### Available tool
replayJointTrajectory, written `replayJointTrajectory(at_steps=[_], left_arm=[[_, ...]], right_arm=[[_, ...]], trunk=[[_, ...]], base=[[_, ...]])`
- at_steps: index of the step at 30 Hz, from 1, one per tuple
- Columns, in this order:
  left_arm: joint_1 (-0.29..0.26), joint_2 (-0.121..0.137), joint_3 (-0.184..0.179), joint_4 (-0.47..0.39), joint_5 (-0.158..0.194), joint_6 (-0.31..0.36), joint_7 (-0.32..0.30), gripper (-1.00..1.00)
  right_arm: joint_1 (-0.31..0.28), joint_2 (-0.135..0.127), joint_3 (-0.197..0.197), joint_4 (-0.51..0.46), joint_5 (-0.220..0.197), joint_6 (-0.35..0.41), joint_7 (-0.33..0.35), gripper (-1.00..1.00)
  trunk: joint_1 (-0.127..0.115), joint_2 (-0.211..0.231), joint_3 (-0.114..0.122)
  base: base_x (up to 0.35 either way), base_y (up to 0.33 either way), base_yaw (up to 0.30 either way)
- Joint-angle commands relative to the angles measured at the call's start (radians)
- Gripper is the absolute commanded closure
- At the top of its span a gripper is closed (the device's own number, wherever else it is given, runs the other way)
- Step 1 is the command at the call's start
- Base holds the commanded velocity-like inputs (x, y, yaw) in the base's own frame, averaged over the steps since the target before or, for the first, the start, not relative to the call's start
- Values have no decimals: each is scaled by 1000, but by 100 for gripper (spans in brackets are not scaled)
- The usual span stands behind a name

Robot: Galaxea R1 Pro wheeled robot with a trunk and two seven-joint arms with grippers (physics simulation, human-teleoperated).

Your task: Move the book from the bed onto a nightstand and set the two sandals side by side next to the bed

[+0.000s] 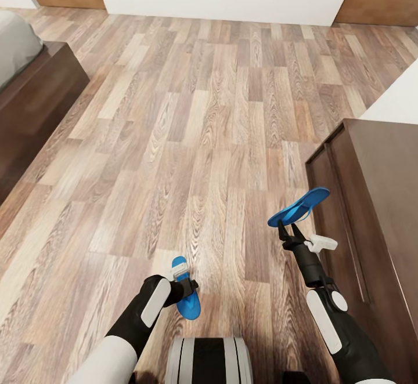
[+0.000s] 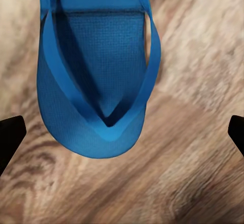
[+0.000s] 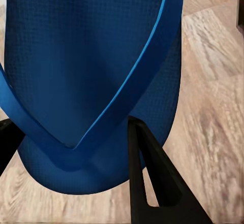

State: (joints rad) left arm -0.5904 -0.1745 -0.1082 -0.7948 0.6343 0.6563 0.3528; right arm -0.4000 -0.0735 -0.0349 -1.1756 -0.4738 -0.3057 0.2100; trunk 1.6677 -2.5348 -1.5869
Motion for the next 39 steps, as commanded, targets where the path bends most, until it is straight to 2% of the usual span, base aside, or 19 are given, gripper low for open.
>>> replayJointTrajectory(at_steps=[1,8,22,27,31,39], left_arm=[[0,0,-1,-1,10,1,9,-100],[0,0,-1,-1,10,0,9,-100],[0,0,-1,-1,10,0,9,-100],[0,0,-1,-1,10,0,9,-100],[0,0,-1,-1,10,0,9,-100],[0,0,-1,-1,10,0,9,-100]], right_arm=[[0,0,0,1,-11,-1,8,100],[0,0,-1,1,-11,-1,8,100],[0,0,-1,1,-11,-1,8,100],[0,0,0,1,-11,-1,8,100],[0,0,0,1,-11,-1,9,100],[0,0,0,1,-11,-1,9,100]], trunk=[[0,0,-1],[0,0,-1],[6,-4,-55],[6,-4,-55],[8,-4,-70],[8,-4,-70]], base=[[0,0,0],[0,0,0],[0,0,0],[0,0,0],[0,0,0],[0,0,0]])
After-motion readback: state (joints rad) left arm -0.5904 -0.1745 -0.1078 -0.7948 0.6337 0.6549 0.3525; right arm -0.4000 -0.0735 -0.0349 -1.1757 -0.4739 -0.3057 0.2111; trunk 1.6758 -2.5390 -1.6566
